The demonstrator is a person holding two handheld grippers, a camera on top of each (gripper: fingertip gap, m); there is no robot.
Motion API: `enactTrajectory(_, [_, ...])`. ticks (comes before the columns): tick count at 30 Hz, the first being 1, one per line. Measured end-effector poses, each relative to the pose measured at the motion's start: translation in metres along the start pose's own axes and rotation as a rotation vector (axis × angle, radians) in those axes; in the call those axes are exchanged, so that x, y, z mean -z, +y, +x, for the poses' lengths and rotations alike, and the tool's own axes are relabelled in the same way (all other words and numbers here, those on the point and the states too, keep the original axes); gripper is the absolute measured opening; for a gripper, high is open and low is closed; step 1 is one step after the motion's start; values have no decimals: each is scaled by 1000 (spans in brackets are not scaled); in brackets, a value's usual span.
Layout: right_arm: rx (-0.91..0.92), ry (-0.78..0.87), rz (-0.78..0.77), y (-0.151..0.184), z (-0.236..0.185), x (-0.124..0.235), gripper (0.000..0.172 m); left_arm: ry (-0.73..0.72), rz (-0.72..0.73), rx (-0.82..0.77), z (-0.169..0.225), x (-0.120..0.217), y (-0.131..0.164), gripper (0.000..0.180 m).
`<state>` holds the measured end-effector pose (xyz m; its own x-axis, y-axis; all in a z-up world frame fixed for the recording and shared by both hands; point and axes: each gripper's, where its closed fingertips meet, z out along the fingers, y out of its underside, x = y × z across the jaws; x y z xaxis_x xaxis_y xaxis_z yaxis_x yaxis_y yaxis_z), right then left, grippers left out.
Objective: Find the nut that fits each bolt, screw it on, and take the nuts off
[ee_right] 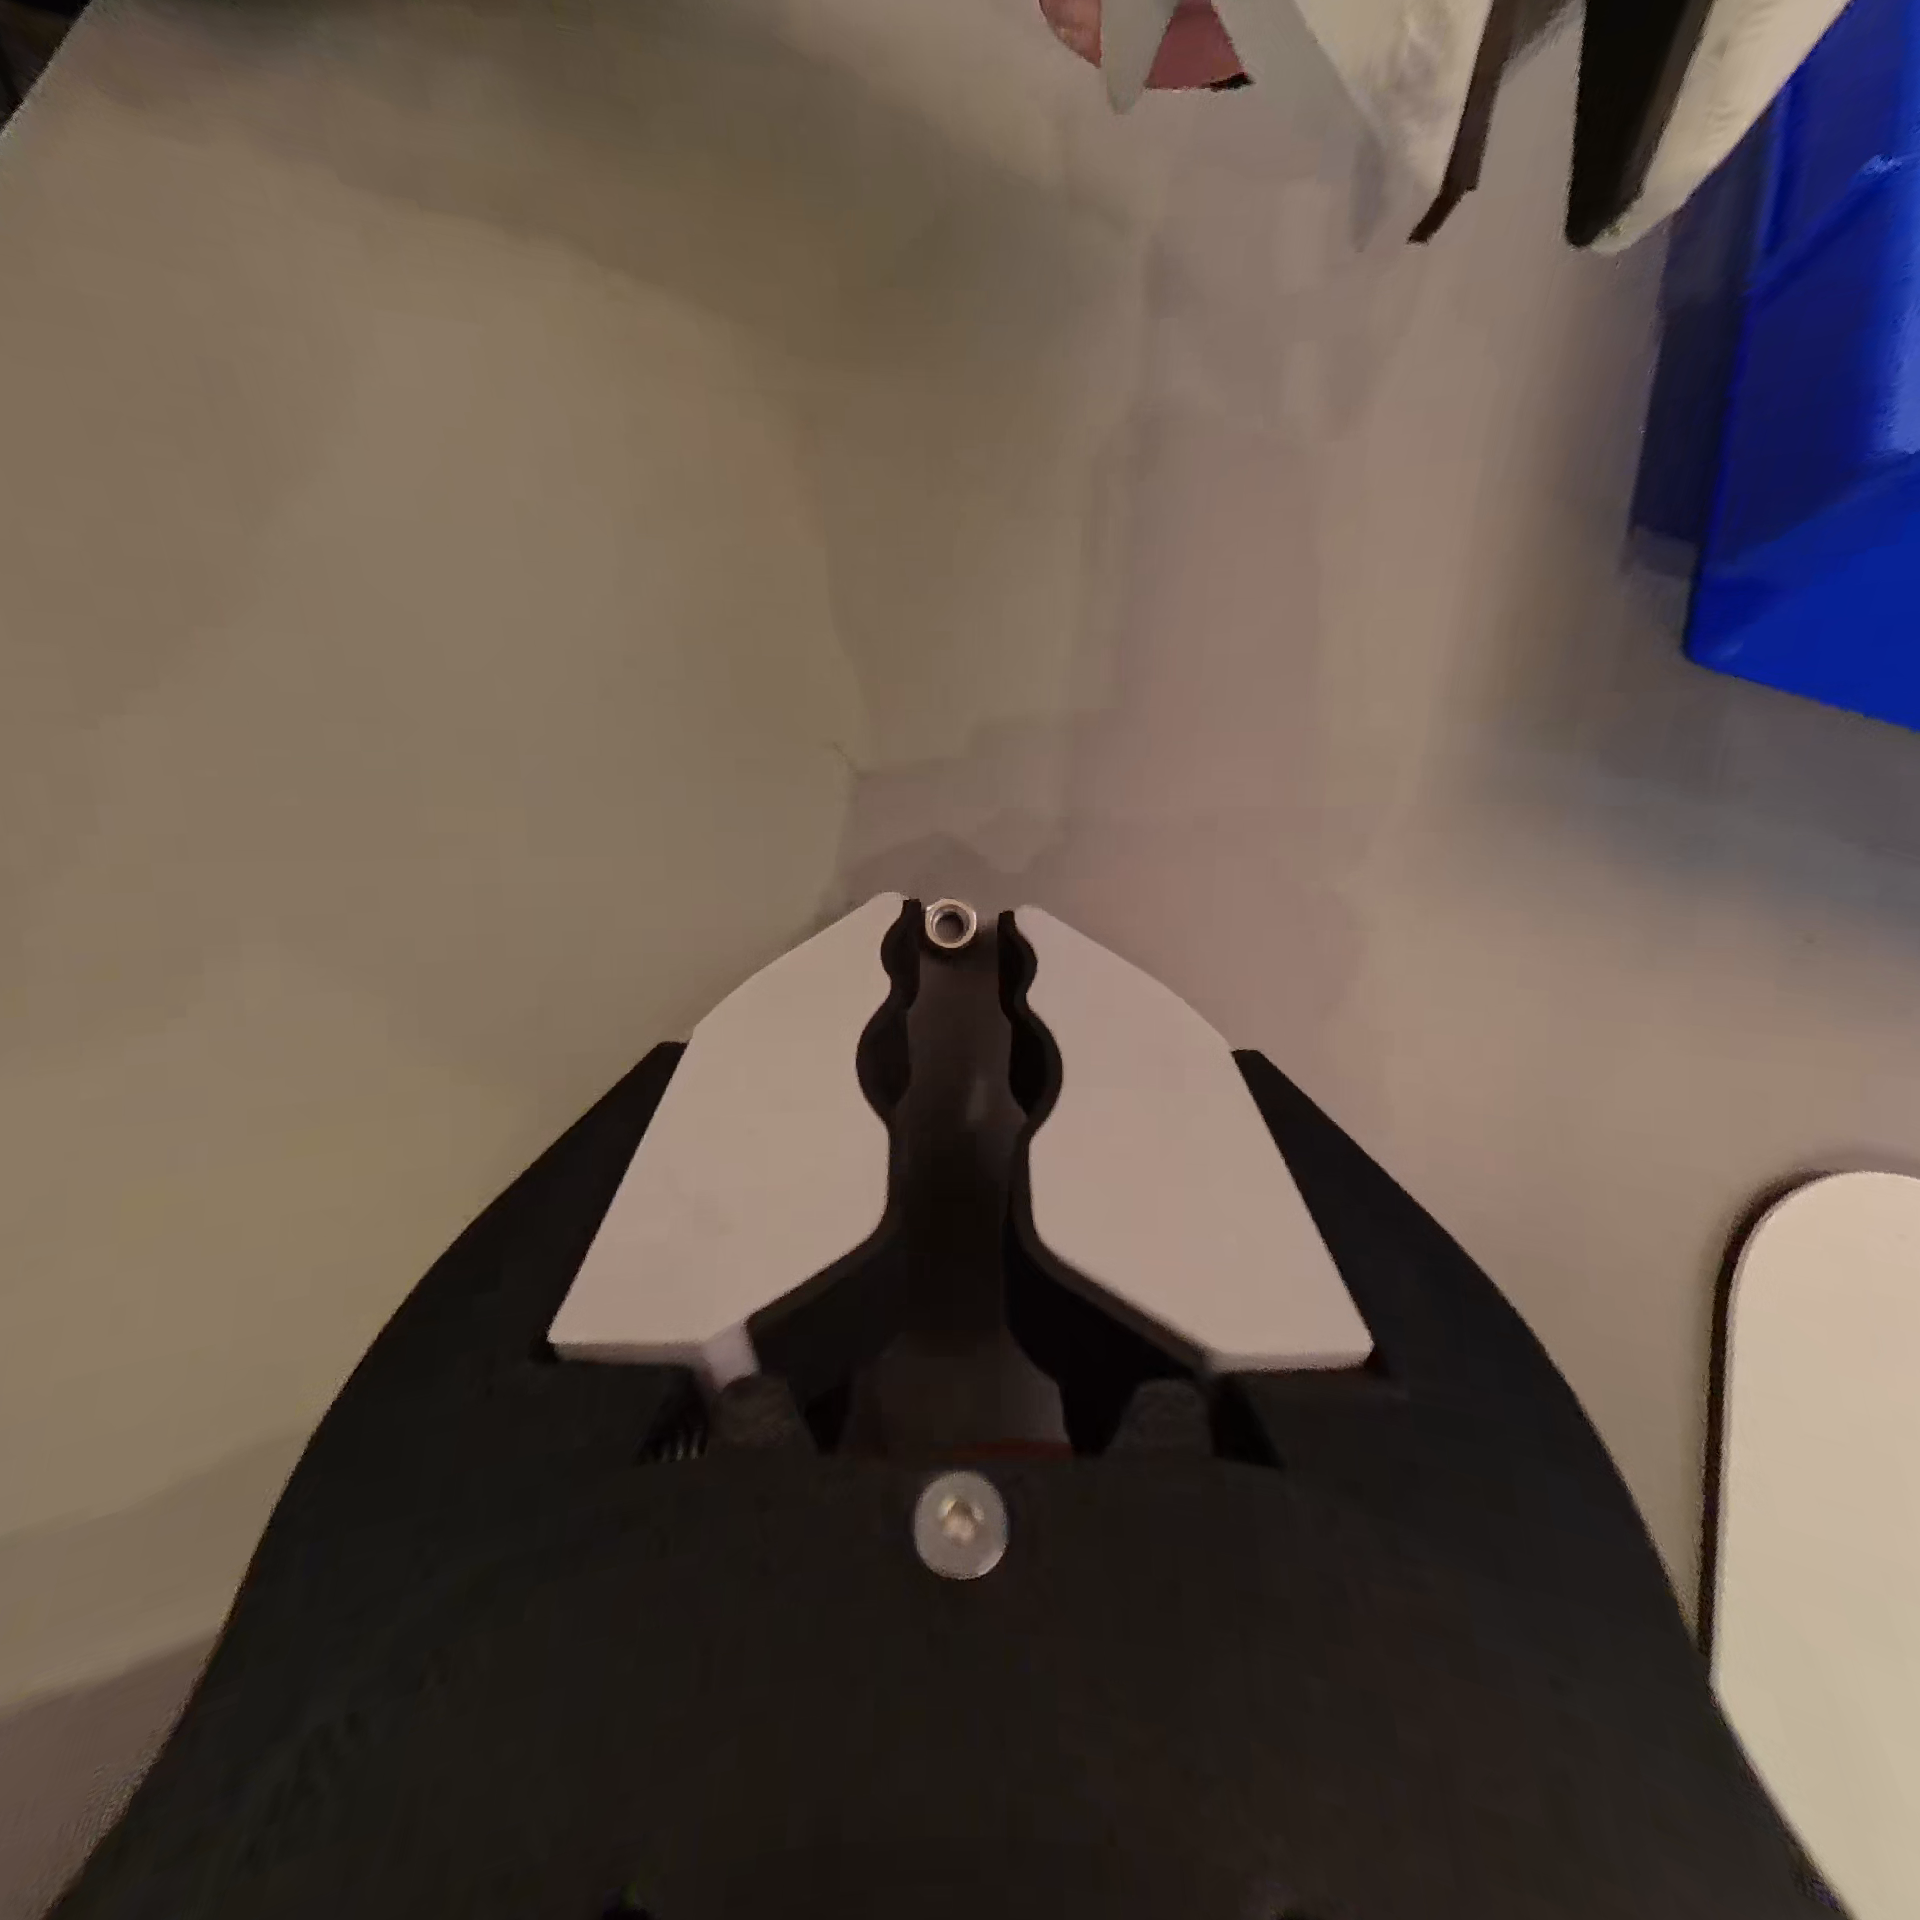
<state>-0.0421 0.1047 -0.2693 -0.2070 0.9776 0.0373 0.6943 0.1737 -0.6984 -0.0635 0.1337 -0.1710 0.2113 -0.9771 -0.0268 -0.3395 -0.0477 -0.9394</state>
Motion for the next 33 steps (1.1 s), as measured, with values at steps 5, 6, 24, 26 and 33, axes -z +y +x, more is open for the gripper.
enactTrajectory(5, [4,-9,-2,0,0,-1,11,-1,6,-2,0,1,-1,10])
enactTrajectory(6, [6,-10,-2,0,-1,-1,11,-1,6,-1,0,0,-1,10])
enactTrajectory(24, [190,128,351,-105,10,104,10,-33,-21,-142,16,-23,-9,10])
enactTrajectory(26, [185,125,345,-103,11,100,10,-41,-29,-158,17,-24,-9,9])
enactTrajectory(33, [182,137,337,-102,13,98,10,-51,-54,-183,18,-26,-7,9])
